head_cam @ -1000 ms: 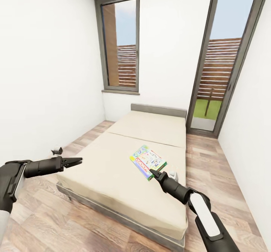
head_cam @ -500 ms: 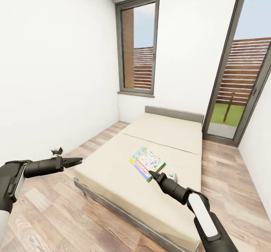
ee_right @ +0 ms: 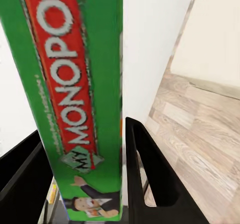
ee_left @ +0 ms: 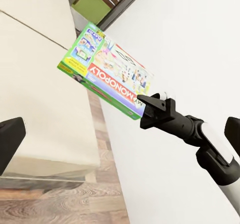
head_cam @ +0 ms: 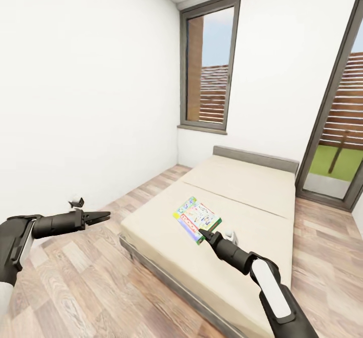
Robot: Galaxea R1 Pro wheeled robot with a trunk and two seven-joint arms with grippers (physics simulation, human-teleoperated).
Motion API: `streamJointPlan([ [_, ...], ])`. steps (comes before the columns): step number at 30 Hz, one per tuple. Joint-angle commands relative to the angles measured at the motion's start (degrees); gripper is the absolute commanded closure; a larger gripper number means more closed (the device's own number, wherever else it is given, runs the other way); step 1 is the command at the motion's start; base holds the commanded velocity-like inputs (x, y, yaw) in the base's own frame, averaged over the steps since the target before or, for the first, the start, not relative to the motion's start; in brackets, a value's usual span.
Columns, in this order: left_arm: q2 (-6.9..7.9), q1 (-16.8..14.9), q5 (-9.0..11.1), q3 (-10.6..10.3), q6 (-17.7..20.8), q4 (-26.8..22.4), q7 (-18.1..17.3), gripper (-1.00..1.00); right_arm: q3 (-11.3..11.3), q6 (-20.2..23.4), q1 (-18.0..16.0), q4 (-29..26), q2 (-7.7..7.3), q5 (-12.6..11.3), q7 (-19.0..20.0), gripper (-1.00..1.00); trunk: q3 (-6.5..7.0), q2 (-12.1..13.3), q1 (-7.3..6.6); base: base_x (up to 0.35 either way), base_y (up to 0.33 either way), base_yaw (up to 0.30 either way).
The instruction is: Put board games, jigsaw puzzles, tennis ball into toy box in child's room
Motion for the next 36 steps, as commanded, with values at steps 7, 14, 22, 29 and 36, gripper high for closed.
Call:
streamJointPlan([
  [7, -0.04, 0.0, -0.2, 0.0, 0.6, 0.0, -0.3, -1.0, -0.1, 0.2, 0.0, 0.1, 0.02, 0.0, 0.1, 1.0, 1.47, 2.8, -1.54, 0.0, 0.0, 0.264],
  [14, -0.01, 0.0, -0.2, 0.0, 0.6, 0.0, -0.3, -1.0, -0.1, 0.2, 0.0, 0.1, 0.04, 0.0, 0.1, 1.0, 2.97, 5.6, -3.08, 0.0, 0.0, 0.252],
  [22, -0.05, 0.0, -0.2, 0.0, 0.6, 0.0, -0.3, -1.0, -0.1, 0.2, 0.0, 0.2, 0.06, 0.0, 0.2, 1.0, 4.44, 8.8, -4.84, 0.0, 0.0, 0.042],
  [29, -0.08, 0.0, -0.2, -0.1, 0.6, 0.0, -0.3, -1.0, 0.1, -2.3, 0.0, 0.2, 0.02, -0.1, 0.2, 1.0, 5.7, 11.6, -6.37, 0.0, 0.0, 0.001],
  [36, -0.08, 0.0, -0.2, -0.1, 0.6, 0.0, -0.3, -1.0, 0.2, -2.9, 0.0, 0.2, 0.03, -0.1, 0.3, 1.0, 6.95, 14.4, -7.91, 0.0, 0.0, 0.0],
])
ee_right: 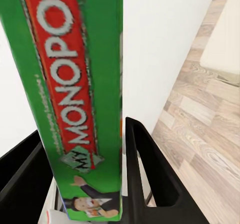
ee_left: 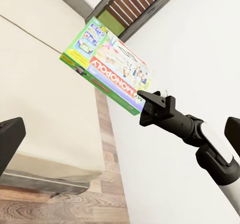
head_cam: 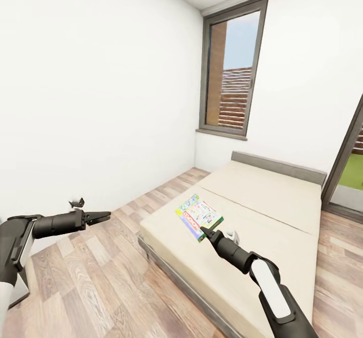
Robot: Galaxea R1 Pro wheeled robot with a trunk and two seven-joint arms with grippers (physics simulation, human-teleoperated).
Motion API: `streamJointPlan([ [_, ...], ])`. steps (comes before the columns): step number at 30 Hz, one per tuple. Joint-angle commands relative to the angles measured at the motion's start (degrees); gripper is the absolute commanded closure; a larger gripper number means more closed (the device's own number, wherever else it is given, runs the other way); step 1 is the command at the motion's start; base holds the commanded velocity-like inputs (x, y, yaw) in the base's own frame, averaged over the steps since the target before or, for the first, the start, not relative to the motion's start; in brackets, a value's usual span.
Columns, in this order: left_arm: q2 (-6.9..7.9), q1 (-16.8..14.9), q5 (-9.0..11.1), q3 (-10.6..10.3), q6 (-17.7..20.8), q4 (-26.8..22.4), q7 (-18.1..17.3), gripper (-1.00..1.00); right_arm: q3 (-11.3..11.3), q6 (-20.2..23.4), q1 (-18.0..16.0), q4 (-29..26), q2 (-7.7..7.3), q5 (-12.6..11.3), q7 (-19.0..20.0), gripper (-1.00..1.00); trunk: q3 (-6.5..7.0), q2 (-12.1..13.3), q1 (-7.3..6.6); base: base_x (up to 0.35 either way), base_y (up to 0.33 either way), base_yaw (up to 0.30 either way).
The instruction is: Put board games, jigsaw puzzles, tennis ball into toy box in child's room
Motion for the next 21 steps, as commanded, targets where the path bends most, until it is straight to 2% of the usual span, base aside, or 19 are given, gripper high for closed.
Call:
streamJointPlan([
  [1, 0.01, 0.0, -0.2, 0.0, 0.6, 0.0, -0.3, -1.0, -0.1, 0.2, 0.0, 0.0, 0.02, 0.1, 0.1, 1.0, 0.1, 0.4, -0.22, 0.0, 0.0, 0.0],
  [21, -0.06, 0.0, -0.1, 0.0, 0.6, 0.0, -0.3, -1.0, 0.0, 0.1, 0.0, 0.0, 0.07, 0.2, 0.0, 1.0, 3.69, 8.4, -4.61, 0.0, 0.0, 0.0],
])
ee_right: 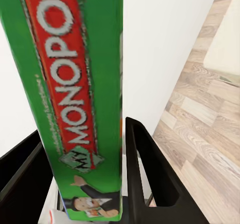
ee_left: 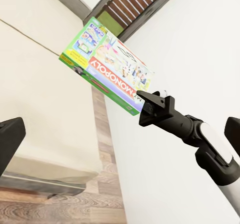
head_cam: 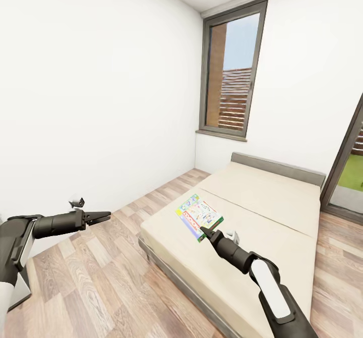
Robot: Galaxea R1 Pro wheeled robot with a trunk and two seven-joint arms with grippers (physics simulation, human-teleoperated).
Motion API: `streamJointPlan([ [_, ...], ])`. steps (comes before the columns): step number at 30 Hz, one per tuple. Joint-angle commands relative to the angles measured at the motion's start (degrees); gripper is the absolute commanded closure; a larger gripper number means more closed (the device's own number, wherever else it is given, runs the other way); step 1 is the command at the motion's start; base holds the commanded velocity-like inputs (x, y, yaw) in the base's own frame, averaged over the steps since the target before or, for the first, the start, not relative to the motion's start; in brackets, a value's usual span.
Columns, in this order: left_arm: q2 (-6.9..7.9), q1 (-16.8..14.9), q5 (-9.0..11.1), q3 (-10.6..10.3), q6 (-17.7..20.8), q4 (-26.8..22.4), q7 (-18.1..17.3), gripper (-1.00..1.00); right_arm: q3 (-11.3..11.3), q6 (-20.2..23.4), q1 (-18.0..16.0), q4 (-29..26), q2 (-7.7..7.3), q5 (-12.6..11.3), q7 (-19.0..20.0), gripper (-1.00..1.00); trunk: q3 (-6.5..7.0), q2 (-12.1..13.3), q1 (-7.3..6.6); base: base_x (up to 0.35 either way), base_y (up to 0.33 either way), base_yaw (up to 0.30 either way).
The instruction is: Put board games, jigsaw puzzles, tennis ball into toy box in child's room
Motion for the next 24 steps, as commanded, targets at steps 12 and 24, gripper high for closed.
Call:
streamJointPlan([
  [12, -0.01, 0.0, -0.2, 0.0, 0.6, 0.0, -0.3, -1.0, 0.6, -1.0, 0.0, 0.0, -0.02, 0.0, 0.1, 1.0, 2.07, 4.8, -2.63, 0.0, 0.0, 0.0],
  [24, -0.34, 0.0, -0.2, 0.0, 0.6, 0.0, 0.4, -1.0, 0.9, -1.1, 0.0, 0.1, -0.07, 0.0, 0.1, 1.0, 4.22, 9.6, -5.27, 0.0, 0.0, 0.0],
])
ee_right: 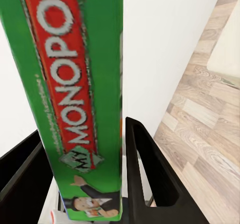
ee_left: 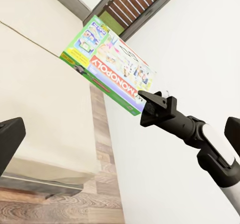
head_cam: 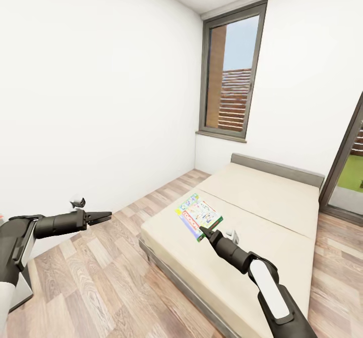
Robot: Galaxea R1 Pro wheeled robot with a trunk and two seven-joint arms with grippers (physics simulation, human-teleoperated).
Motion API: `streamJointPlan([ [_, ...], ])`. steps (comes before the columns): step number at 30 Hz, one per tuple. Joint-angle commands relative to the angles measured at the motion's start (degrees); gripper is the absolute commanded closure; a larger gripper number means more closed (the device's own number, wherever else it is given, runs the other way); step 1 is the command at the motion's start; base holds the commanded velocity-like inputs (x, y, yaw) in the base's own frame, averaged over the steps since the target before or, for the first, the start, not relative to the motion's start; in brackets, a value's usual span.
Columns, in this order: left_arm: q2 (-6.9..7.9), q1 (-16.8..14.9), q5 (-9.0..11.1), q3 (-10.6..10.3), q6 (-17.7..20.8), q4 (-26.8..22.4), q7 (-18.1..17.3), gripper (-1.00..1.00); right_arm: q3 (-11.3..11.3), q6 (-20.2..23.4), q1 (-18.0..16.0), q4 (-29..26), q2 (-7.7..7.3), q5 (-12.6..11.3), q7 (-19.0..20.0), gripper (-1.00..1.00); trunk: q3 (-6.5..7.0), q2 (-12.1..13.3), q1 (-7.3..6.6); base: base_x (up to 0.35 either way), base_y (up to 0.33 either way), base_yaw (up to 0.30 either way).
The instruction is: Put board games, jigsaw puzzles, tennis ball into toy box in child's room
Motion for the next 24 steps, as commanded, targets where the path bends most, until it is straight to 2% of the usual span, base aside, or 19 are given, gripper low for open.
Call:
streamJointPlan([
  [1, -0.02, 0.0, -0.2, 0.0, 0.6, 0.0, -0.2, -1.0, -0.1, 0.2, 0.0, 0.0, 0.04, 0.0, 0.1, 1.0, 0.08, 0.3, -0.21, 0.0, 0.0, 0.0],
  [24, -0.09, 0.0, -0.2, 0.0, 0.6, 0.0, -0.1, -1.0, -0.1, 0.2, 0.0, 0.0, 0.06, 0.0, -0.2, 1.0, 4.21, 9.6, -5.26, 0.0, 0.0, 0.0],
])
